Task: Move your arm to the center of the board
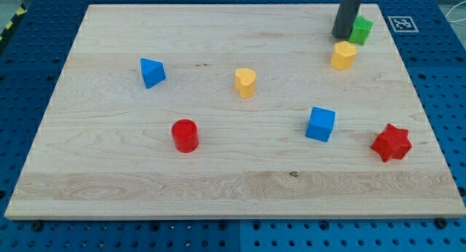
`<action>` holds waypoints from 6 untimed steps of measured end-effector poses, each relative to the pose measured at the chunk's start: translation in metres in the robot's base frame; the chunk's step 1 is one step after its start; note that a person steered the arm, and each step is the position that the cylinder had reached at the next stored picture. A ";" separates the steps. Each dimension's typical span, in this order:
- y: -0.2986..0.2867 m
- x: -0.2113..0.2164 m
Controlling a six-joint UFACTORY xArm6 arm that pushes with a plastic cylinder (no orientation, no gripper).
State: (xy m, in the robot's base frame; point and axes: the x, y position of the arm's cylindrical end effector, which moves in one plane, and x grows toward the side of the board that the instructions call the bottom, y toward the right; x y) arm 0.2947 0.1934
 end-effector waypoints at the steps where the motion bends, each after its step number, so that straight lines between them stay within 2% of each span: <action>1: -0.053 0.015; 3: -0.202 0.040; 4: -0.238 0.077; 6: -0.248 0.112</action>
